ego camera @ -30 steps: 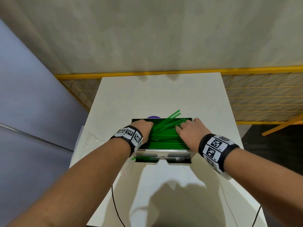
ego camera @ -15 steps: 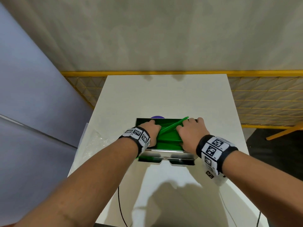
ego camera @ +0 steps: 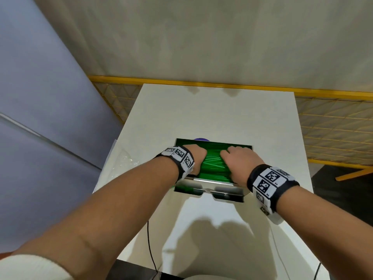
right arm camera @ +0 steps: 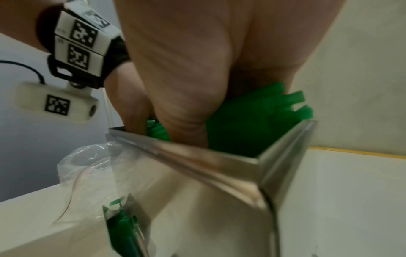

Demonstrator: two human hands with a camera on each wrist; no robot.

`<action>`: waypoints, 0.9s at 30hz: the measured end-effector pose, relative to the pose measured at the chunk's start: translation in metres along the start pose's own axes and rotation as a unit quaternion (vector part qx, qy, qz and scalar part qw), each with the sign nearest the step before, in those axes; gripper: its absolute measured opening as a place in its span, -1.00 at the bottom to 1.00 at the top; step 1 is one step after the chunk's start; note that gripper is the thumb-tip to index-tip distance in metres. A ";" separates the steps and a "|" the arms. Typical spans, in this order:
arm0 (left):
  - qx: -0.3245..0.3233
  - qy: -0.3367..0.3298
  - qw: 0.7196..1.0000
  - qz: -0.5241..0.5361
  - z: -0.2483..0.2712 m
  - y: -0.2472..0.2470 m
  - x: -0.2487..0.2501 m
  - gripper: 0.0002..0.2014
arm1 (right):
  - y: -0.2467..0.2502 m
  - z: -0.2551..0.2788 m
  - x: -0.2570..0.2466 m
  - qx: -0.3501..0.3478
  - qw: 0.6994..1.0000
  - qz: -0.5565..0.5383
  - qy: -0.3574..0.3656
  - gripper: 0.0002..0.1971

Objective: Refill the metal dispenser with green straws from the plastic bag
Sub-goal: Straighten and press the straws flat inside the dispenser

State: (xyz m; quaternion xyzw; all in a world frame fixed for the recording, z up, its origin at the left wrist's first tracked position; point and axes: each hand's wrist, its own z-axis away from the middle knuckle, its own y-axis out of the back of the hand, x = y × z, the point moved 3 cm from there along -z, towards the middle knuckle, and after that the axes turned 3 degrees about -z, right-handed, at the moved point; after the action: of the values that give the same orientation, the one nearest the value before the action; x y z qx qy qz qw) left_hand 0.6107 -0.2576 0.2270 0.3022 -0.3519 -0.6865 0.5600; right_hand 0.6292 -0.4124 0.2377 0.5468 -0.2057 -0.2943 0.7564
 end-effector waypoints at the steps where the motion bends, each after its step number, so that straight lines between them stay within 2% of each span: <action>1: -0.011 0.002 1.000 -0.006 0.001 0.000 0.000 -0.69 | -0.001 -0.001 0.002 -0.005 1.000 -0.007 -0.009 -0.55; 5: -0.006 -0.002 1.000 0.004 0.001 0.000 -0.003 -0.74 | -0.004 -0.007 0.005 -0.035 0.998 -0.045 -0.031 -0.59; 11: 0.053 0.012 0.998 0.027 -0.005 -0.002 -0.011 -0.68 | -0.002 -0.017 0.009 -0.025 0.995 -0.078 -0.049 -0.62; 14: 0.074 0.026 0.997 0.018 -0.009 -0.004 -0.015 -0.69 | -0.002 -0.017 0.009 -0.026 0.994 -0.094 -0.051 -0.55; 16: 0.072 0.030 0.997 0.013 -0.010 -0.004 -0.017 -0.76 | 0.001 -0.012 0.008 -0.013 0.994 -0.099 -0.041 -0.48; 19: 0.070 0.037 0.997 0.016 -0.011 -0.004 -0.019 -0.80 | 0.012 0.002 0.010 0.046 0.996 -0.075 -0.020 -0.46; 21: 0.065 0.044 0.997 0.022 -0.012 -0.003 -0.017 -0.82 | 0.013 0.013 0.017 0.056 0.996 -0.065 -0.028 -0.56; 24: 0.062 0.049 0.997 0.017 -0.013 0.001 -0.013 -0.82 | 0.007 0.022 0.026 0.027 0.997 -0.061 -0.043 -0.82; 27: 0.073 0.038 0.997 0.004 -0.013 0.003 -0.008 -0.76 | 0.003 0.021 0.027 0.021 0.997 -0.049 -0.049 -0.63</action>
State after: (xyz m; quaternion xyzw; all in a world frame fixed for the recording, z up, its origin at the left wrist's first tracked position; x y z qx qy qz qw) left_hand 0.6243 -0.2515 0.2219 0.3669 -0.3803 -0.6447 0.5525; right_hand 0.6360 -0.4446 0.2468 0.5567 -0.2219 -0.3530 0.7185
